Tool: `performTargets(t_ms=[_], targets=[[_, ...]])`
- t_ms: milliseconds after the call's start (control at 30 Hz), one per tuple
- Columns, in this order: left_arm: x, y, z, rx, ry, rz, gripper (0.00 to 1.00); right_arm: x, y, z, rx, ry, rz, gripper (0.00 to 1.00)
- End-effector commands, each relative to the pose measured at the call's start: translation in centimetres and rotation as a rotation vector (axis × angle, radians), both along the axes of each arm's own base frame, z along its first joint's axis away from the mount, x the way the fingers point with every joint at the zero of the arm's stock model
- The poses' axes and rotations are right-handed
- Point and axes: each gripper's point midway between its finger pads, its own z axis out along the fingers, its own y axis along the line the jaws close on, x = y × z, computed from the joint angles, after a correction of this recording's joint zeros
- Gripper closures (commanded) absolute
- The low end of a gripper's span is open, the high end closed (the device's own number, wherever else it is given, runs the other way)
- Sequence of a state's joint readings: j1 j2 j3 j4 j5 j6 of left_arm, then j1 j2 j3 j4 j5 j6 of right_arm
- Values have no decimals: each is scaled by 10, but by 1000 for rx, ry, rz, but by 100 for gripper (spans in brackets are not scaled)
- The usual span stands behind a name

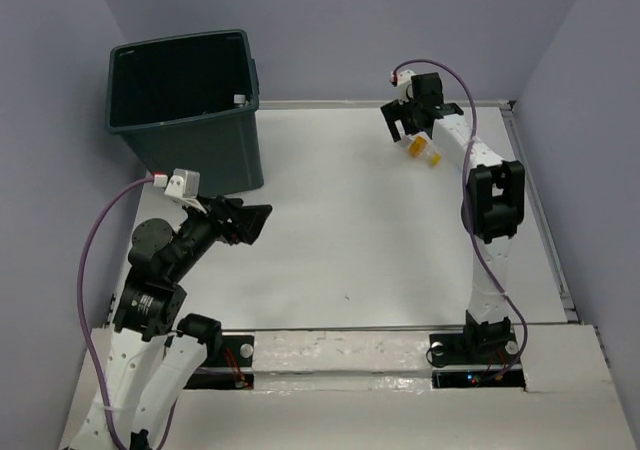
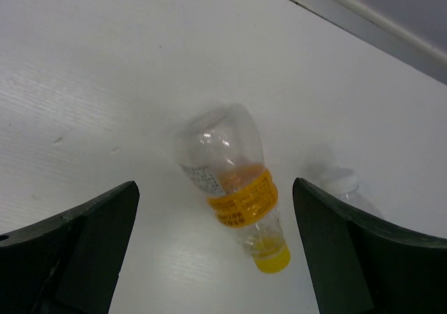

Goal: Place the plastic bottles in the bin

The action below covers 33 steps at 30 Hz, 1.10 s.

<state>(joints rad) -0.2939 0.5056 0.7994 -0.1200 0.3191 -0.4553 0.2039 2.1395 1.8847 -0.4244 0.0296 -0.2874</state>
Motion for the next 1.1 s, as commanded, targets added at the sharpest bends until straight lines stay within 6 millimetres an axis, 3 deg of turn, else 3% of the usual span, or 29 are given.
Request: performTargets(t_ms=[0,33,100,133,267,367,533,667,800,1067], targets=[[-34,-6,-39,75,81,-107,1,25,-1,12,-87,-19,80,4],[-35,-4,-43,92,85,-106,1,29,-3,-11,-108,16,85,4],[-40,-3,-51,105,108,-110,1,39,-8,-16,-137,9,59,6],[-41,-2,-56,115,111,-109,1,42,-9,-36,-153,36,57,6],[-37,1,-70,139,122,-90,1,49,-5,-62,-138,66,59,9],[-34,1,-74,146,123,-85,1,47,-1,-67,-110,81,56,11],[-33,-3,-76,140,123,-105,1,33,-2,-75,-99,119,50,5],[-30,-5,-77,130,124,-106,1,19,-4,-87,-80,160,27,11],[-30,-3,-74,119,113,-91,1,14,-9,-81,-78,144,-11,6],[-30,-4,-75,115,111,-100,1,4,13,-29,33,73,75,0]])
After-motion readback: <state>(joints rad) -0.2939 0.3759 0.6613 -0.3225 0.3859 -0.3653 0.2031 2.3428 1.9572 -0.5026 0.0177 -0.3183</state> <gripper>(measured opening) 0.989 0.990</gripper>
